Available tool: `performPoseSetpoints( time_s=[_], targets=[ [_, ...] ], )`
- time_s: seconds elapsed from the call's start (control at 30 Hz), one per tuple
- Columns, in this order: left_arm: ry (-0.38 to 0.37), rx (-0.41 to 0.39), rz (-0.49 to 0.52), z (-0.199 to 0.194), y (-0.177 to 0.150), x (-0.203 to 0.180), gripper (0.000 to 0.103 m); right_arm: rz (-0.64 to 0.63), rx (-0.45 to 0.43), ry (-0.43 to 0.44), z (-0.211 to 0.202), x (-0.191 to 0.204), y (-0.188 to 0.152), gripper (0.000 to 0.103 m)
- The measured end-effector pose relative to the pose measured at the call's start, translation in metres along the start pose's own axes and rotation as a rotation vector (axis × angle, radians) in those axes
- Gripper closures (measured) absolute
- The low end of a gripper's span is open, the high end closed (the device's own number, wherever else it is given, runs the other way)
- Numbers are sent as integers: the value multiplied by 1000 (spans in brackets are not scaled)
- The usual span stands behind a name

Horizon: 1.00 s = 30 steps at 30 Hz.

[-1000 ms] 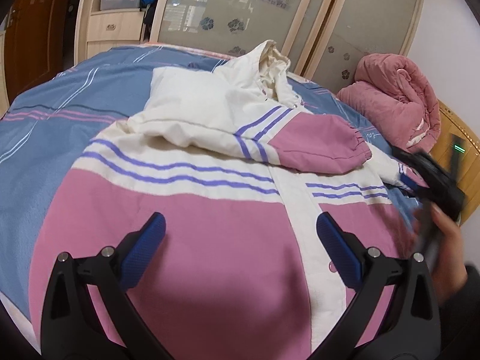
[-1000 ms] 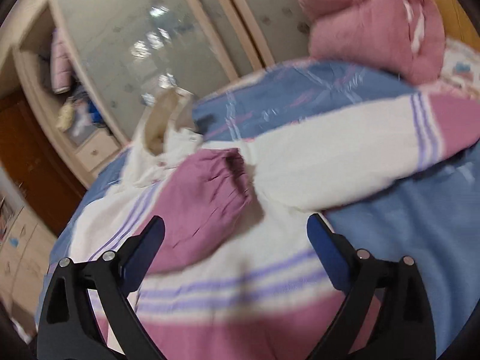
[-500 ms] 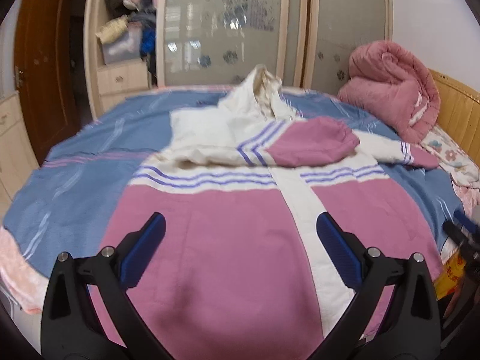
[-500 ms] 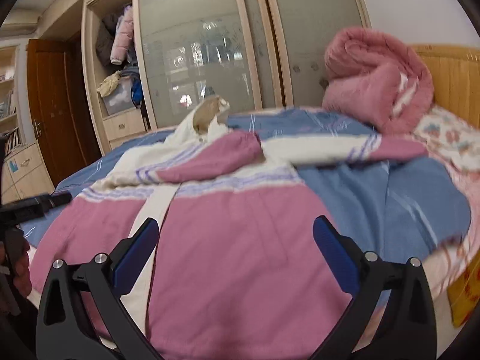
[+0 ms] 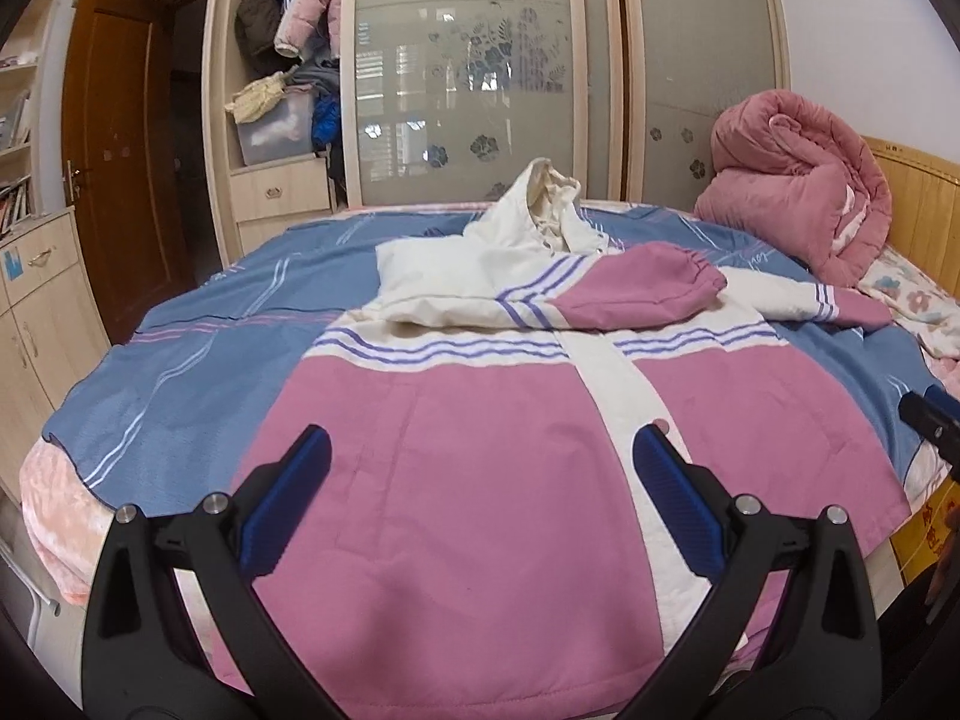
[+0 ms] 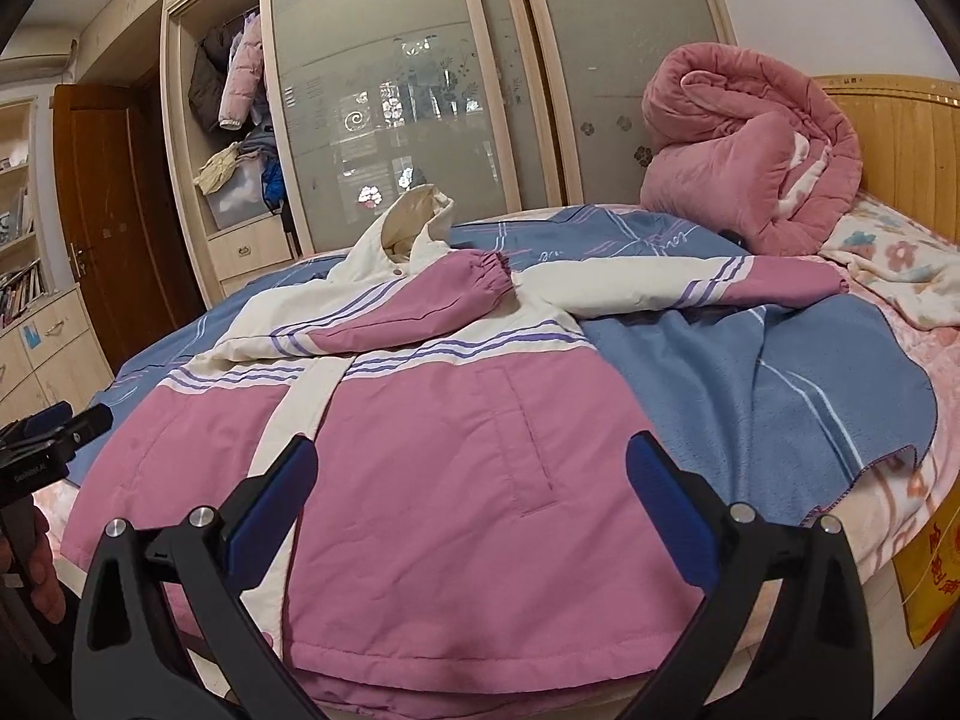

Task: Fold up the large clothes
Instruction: 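Move the right tool to the folded sleeve near the shoulder, then grasp the sleeve fabric near the shoulder with the right tool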

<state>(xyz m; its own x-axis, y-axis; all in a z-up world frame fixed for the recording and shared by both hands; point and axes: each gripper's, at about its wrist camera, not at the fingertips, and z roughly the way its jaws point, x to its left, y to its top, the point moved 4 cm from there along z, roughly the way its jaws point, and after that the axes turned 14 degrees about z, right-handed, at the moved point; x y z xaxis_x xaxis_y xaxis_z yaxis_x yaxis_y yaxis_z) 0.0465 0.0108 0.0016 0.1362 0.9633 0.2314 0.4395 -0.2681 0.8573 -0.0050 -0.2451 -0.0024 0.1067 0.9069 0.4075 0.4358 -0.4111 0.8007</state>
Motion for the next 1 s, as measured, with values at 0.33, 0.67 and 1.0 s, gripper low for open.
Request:
performPoseSetpoints(
  time_s=[0.33,0.67,1.0],
  targets=[
    [-29,1,-17,4,-2,3,2,-2,4,2,4,2,0,1],
    [-44,3,-13,5,-4,6,2,20,-10,-16,8,-1,4,1],
    [-67,4,-6,4,-4,3,2,540,18,103,7,-108,71,1]
  ],
)
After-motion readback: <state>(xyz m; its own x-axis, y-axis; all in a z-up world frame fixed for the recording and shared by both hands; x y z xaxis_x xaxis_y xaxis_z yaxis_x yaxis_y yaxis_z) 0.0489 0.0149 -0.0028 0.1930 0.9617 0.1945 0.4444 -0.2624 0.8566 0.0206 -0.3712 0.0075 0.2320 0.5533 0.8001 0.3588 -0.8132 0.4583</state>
